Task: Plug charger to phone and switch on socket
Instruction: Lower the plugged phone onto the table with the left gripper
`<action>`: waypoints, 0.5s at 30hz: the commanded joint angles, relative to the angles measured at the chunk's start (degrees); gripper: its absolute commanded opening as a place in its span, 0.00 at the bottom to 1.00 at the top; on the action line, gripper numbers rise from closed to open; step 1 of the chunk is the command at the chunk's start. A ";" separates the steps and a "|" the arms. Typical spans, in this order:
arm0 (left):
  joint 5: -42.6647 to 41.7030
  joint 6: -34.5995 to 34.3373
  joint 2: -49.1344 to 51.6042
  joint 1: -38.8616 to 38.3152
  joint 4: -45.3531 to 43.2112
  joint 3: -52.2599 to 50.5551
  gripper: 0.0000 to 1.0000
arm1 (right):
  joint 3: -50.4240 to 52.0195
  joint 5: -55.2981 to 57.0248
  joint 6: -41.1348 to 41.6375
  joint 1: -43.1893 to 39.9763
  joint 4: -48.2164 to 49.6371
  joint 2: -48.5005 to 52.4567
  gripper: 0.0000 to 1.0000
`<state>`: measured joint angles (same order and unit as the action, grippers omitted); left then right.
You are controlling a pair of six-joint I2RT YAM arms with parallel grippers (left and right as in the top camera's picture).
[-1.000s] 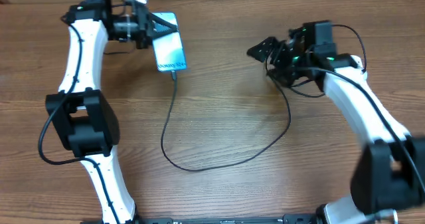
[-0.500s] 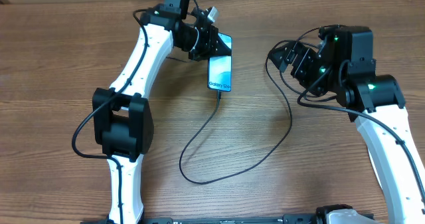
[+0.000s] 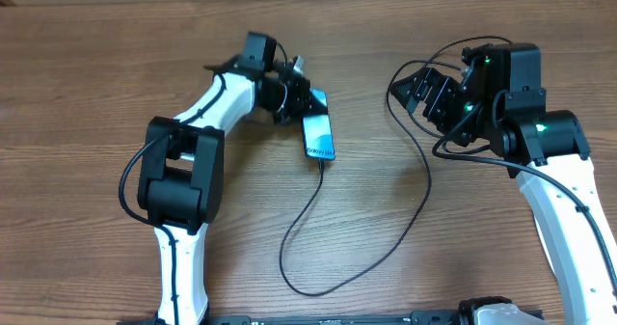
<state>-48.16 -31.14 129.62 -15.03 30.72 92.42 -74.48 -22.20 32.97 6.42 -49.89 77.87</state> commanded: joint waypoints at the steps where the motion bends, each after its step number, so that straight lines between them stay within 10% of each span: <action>1: 0.33 -5.88 -0.28 -0.11 -4.31 -4.39 0.05 | -0.55 0.74 -0.52 -0.13 0.04 -0.83 1.00; 15: 7.87 -6.14 -0.28 -1.05 -7.17 -5.88 0.04 | -0.48 0.74 -1.57 -0.11 -0.39 -0.83 1.00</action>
<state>-41.95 -36.45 129.67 -15.05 23.75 86.80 -74.48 -22.09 32.10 6.42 -50.22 77.87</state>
